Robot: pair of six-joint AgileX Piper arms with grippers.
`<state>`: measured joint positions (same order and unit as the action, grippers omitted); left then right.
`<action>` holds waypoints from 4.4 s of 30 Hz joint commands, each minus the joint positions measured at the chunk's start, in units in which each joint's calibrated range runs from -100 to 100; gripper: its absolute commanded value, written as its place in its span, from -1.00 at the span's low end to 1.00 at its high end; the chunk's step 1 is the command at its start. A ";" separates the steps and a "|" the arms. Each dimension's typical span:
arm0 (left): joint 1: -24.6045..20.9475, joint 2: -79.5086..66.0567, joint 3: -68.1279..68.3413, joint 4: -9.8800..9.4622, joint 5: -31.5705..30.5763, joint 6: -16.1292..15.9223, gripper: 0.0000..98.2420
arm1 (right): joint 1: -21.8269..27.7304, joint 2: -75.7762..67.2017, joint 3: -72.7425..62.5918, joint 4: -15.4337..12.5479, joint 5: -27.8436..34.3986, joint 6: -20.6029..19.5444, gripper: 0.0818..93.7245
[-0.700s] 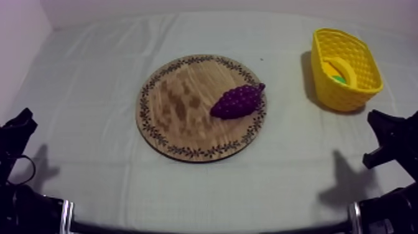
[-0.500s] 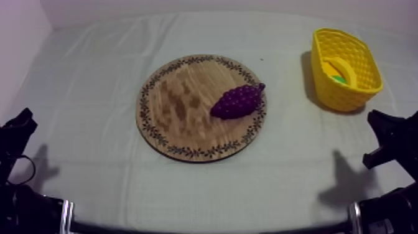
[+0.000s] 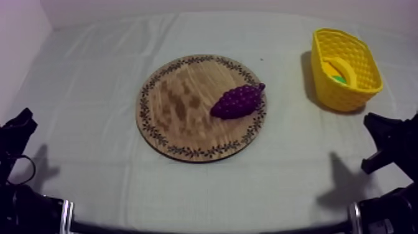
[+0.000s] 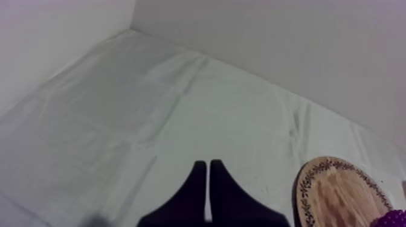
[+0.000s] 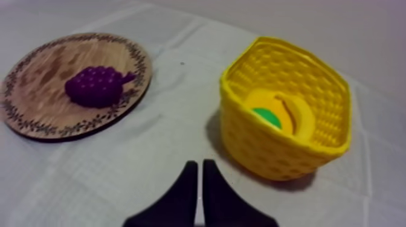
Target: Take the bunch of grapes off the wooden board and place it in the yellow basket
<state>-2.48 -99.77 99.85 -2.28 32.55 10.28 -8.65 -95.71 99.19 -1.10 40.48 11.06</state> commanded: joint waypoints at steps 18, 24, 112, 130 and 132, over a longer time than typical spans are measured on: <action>-0.01 0.03 0.04 0.01 0.03 0.00 -1.00 | -8.89 17.38 -10.26 7.71 -2.05 -7.56 -0.99; -0.01 0.03 0.04 0.01 0.03 0.00 -1.00 | -12.41 34.94 -25.45 10.93 5.77 -9.31 -0.99; -0.01 0.03 0.04 0.01 0.03 0.00 -1.00 | -17.74 113.83 -91.52 3.56 42.33 30.76 0.57; -0.01 0.03 0.04 0.01 0.03 0.00 -1.00 | -19.01 128.58 -95.93 4.07 37.63 28.19 0.55; -0.01 0.03 0.04 0.01 0.03 0.00 -1.00 | -19.08 129.72 -96.61 4.17 37.46 28.02 0.55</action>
<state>-2.48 -99.77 99.85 -2.28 32.55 10.28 -27.72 33.45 2.74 2.90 77.70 39.19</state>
